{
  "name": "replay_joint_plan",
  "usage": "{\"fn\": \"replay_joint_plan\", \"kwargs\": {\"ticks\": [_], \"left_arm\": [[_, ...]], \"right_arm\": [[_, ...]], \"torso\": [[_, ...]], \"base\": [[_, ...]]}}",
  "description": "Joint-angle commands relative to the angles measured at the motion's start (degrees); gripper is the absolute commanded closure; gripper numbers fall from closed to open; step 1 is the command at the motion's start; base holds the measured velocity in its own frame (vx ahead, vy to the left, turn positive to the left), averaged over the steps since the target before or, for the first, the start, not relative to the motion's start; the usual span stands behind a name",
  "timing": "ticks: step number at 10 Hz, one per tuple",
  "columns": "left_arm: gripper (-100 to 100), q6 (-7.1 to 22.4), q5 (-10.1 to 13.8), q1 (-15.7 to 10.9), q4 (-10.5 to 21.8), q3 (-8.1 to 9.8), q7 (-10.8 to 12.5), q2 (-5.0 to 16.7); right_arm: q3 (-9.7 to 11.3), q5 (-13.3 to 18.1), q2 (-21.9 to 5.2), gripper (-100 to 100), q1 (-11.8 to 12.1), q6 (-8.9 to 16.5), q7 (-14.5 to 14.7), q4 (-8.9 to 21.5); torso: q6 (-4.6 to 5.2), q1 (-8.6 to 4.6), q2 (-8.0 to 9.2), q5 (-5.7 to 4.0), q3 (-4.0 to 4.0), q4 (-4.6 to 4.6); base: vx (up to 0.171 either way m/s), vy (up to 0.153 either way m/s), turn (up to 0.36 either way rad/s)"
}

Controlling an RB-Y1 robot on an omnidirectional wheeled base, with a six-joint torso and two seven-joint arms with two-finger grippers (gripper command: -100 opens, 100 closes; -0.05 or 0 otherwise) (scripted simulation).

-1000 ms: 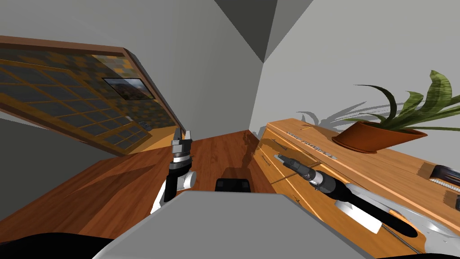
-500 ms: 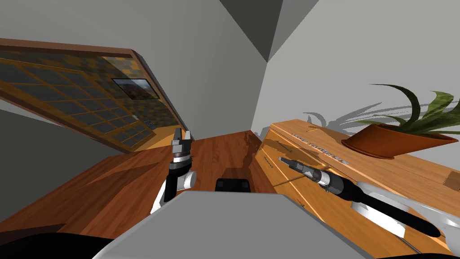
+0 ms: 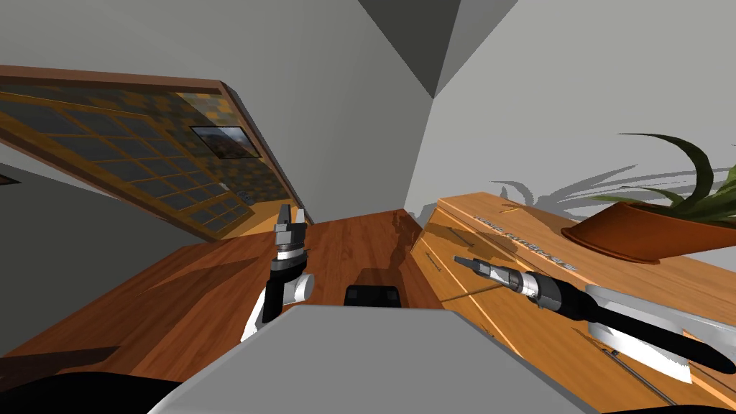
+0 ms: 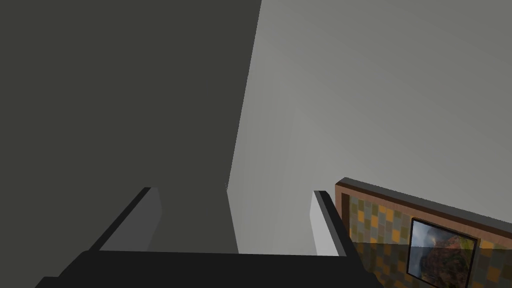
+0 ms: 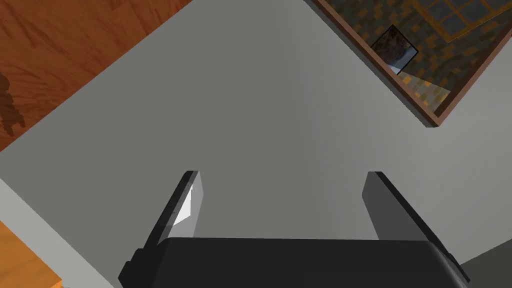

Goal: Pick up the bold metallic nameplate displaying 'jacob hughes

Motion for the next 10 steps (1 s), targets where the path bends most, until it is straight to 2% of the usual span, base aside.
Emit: {"fn": "replay_joint_plan", "kwargs": {"ticks": [1, 3, 4, 5, 6, 7, 8, 9, 10], "left_arm": [[0, 0.0, 0.0, 0.0, 0.0, 0.0, 0.0, 0.0], [0, 0.0, 0.0, 0.0, 0.0, 0.0, 0.0, 0.0], [0, 0.0, 0.0, 0.01, 0.0, 0.01, 0.0, 0.0], [0, 0.0, 0.0, 0.0, 0.0, 0.0, 0.0, 0.0], [0, 0.0, 0.0, 0.01, 0.0, 0.01, 0.0, 0.0], [0, 0.0, 0.0, 0.01, 0.0, 0.0, 0.0, 0.0], [0, 0.0, 0.0, 0.01, 0.0, 0.0, 0.0, 0.0], [0, 0.0, 0.0, 0.01, 0.0, 0.0, 0.0, 0.0], [0, 0.0, 0.0, 0.01, 0.0, 0.01, 0.0, 0.0]], "right_arm": [[-0.38, -0.1, -2.86, -100, 1.35, -0.04, 0.48, 1.11], [-0.38, -0.1, -3.67, -100, 1.35, -0.04, 0.48, 1.11], [0.67, 0.65, -6.46, -100, 1.72, -0.27, 0.9, 3.77], [0.67, 0.65, -7.68, -100, 1.72, -0.27, 0.9, 4.37], [1.78, 1.45, -9.37, -100, 2.13, -0.4, 1.33, 7.14], [1.78, 1.45, -11.46, -100, 2.13, -0.4, 1.33, 7.56], [2.94, 2.29, -13.36, -100, 2.58, -0.43, 1.79, 9.45], [2.94, 2.29, -15.14, -100, 2.58, -0.43, 1.79, 10.67], [2.94, 2.29, -15.98, -100, 2.58, -0.43, 1.79, 10.67]], "torso": [[0.0, 0.0, 0.0, 0.0, 0.0, 0.0], [0.03, -0.02, 0.0, 0.01, 0.0, 0.0], [0.07, -0.11, 0.11, -0.02, 0.06, 0.02], [0.03, -0.08, 0.04, -0.02, 0.02, 0.01], [0.05, 0.02, -0.05, 0.01, -0.03, -0.01], [0.03, 0.14, -0.19, 0.04, -0.11, -0.04], [0.02, 0.13, -0.22, 0.04, -0.13, -0.05], [-0.01, 0.01, -0.23, 0.01, -0.14, -0.06], [0.03, -0.1, -0.18, -0.01, -0.11, -0.05]], "base": [[0.043, 0.044, 0.107], [0.01, 0.007, -0.028], [0.028, 0.016, 0.011], [0.054, 0.04, -0.005], [0.093, 0.073, -0.02], [0.09, 0.06, 0.009], [0.082, 0.021, 0.106], [0.063, -0.006, 0.046], [0.026, -0.015, -0.015]]}}
